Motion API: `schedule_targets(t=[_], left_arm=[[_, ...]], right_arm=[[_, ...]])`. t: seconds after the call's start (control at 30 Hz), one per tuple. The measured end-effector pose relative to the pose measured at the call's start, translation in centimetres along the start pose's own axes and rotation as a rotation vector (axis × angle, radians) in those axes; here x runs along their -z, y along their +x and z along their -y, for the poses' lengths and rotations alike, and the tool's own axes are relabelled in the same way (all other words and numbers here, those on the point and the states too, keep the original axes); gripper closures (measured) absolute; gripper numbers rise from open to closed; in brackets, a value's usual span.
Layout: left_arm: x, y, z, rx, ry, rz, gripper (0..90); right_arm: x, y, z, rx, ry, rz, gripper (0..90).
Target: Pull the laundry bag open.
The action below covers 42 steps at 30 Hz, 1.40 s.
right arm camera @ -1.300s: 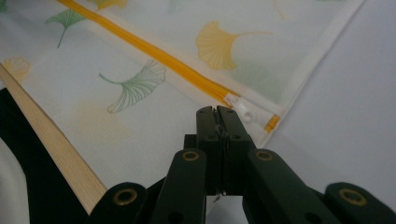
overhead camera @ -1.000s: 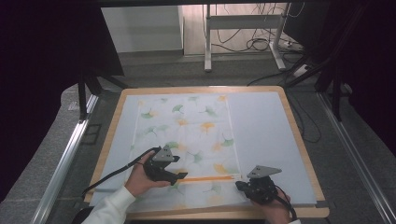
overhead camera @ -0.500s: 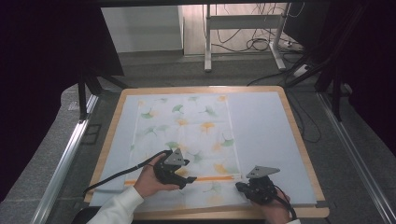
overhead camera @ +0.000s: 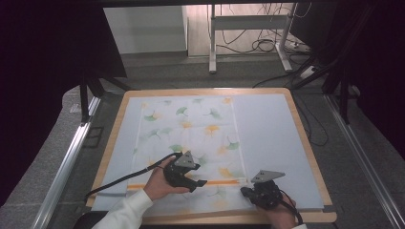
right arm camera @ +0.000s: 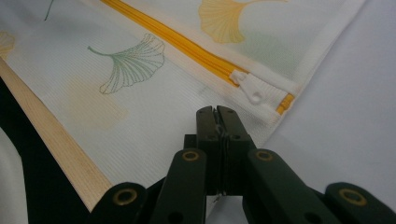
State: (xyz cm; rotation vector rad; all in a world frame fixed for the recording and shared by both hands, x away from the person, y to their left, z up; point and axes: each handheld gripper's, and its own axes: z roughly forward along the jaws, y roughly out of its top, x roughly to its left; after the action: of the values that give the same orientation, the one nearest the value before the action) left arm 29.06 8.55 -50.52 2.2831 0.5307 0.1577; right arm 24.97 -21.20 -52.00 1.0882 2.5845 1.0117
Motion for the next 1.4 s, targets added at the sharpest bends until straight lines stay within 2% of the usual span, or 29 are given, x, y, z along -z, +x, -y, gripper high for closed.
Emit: schedule_targets(t=[0.07, 0.13, 0.33, 0.4, 0.53, 0.67, 0.77, 0.87, 0.9, 0.97, 1.07, 1.27, 1.33, 1.4], left_arm=[[-0.3, -0.3, -0.5, -0.001, -0.013, 0.025, 35.2], [-0.6, -0.6, -1.1, -0.032, 0.006, 0.018, 35.1], [-1.7, -1.6, -2.6, -0.071, -0.003, 0.027, 35.4], [-1.9, -1.6, -2.9, -0.055, -0.036, 0.034, 37.2], [-2.1, -1.4, -3.0, -0.047, -0.037, 0.028, 37.9], [-2.2, -1.3, -3.1, -0.039, -0.042, 0.042, 38.2], [-2.5, -1.1, -3.2, -0.017, -0.035, 0.064, 38.4], [-3.1, -1.6, -3.7, -0.076, 0.003, 0.051, 37.5], [-3.1, -1.8, -3.9, -0.081, 0.000, 0.060, 37.5], [-3.4, -2.1, -4.5, -0.093, 0.006, 0.054, 37.4], [-3.8, -1.8, -5.0, -0.061, -0.023, 0.075, 38.4], [-4.4, -1.2, -5.1, -0.049, -0.004, 0.060, 39.3], [-4.6, -1.6, -5.5, -0.095, 0.017, 0.044, 39.2], [-4.8, -2.1, -5.9, -0.113, 0.016, 0.063, 39.0]], right_arm=[[0.0, 0.0, 0.0, -0.001, 0.001, -0.001, 87.8], [0.0, 0.0, 0.0, -0.002, 0.000, 0.000, 87.8], [0.0, 0.0, 0.1, 0.000, -0.004, -0.001, 87.8], [0.0, 0.1, 0.1, 0.000, -0.004, -0.003, 87.9], [0.0, 0.1, 0.1, 0.004, -0.004, -0.003, 87.8], [-0.1, 0.1, 0.1, 0.002, -0.005, -0.004, 87.8], [-0.1, 0.1, 0.1, 0.005, -0.005, -0.005, 87.9], [-0.1, 0.1, 0.1, 0.004, -0.006, -0.007, 88.1], [-0.1, 0.1, 0.0, 0.000, -0.005, -0.006, 88.2], [-0.1, 0.1, 0.0, 0.004, -0.004, -0.005, 88.2], [-0.1, 0.1, 0.0, 0.004, -0.006, -0.004, 88.2], [-0.1, 0.1, 0.0, 0.006, -0.004, -0.007, 88.2], [-0.1, 0.1, 0.0, 0.005, -0.004, -0.007, 88.2], [-0.1, 0.1, 0.0, 0.006, -0.004, -0.006, 88.2]])
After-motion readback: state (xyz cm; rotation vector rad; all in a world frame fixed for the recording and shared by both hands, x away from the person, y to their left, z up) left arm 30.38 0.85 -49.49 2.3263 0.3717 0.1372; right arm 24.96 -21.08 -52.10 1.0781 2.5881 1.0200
